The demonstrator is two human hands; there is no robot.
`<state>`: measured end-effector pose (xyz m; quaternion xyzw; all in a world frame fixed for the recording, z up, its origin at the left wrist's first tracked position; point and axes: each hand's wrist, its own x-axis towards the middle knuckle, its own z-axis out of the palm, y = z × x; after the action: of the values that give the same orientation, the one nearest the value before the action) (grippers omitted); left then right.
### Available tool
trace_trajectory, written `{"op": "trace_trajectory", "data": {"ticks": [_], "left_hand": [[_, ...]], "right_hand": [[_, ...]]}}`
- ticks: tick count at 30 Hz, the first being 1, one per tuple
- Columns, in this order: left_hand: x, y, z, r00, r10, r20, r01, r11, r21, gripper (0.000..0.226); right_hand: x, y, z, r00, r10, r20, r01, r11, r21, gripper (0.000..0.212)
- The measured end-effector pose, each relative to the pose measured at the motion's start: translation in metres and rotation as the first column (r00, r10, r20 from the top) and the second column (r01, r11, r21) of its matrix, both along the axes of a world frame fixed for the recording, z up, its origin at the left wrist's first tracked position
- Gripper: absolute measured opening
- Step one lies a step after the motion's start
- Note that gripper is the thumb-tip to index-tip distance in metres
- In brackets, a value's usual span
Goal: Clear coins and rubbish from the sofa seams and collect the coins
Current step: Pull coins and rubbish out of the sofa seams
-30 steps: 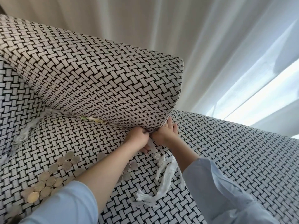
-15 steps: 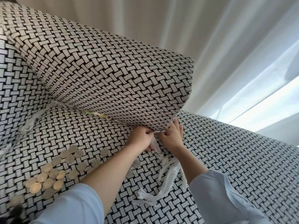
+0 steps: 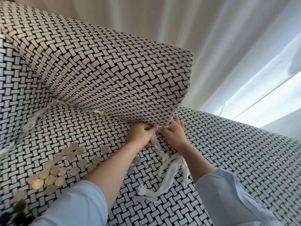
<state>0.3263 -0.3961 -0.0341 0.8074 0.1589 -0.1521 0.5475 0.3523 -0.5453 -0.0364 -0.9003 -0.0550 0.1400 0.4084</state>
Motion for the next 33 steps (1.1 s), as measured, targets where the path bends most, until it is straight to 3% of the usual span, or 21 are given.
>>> {"op": "trace_trajectory", "data": {"ticks": [4, 8, 12, 17, 23, 28, 33], "left_hand": [[-0.002, 0.001, 0.003, 0.996, 0.084, -0.030, -0.087, 0.990, -0.107, 0.019], [-0.004, 0.003, 0.004, 0.998, 0.068, -0.012, -0.069, 0.993, -0.100, 0.022], [-0.003, 0.008, 0.004, 0.999, -0.004, 0.053, 0.004, 1.000, 0.004, 0.024], [-0.001, 0.014, 0.001, 0.999, -0.017, 0.028, 0.020, 0.992, -0.128, 0.013], [0.004, 0.014, -0.005, 1.000, 0.018, 0.005, -0.017, 0.989, -0.147, 0.017], [0.002, 0.009, -0.004, 0.997, 0.030, 0.077, -0.030, 1.000, -0.001, 0.019], [-0.009, 0.002, 0.009, 0.996, -0.018, 0.089, -0.001, 0.977, 0.212, 0.025]], "right_hand": [[0.000, -0.001, 0.005, 0.998, -0.011, -0.060, 0.012, 1.000, 0.017, 0.029], [-0.008, 0.001, 0.014, 0.990, 0.009, -0.139, 0.001, 0.997, 0.075, 0.008], [-0.013, 0.002, 0.012, 0.988, 0.053, -0.143, -0.054, 0.999, -0.005, 0.024], [-0.011, 0.006, 0.006, 0.988, 0.020, -0.151, -0.031, 0.997, -0.072, 0.033], [-0.006, 0.014, 0.002, 0.989, 0.001, -0.149, -0.022, 0.990, -0.140, 0.026], [-0.004, 0.013, -0.001, 0.989, 0.010, -0.150, -0.036, 0.985, -0.169, 0.043], [-0.011, 0.010, 0.007, 0.986, 0.109, -0.130, -0.126, 0.983, -0.135, 0.037]]}}
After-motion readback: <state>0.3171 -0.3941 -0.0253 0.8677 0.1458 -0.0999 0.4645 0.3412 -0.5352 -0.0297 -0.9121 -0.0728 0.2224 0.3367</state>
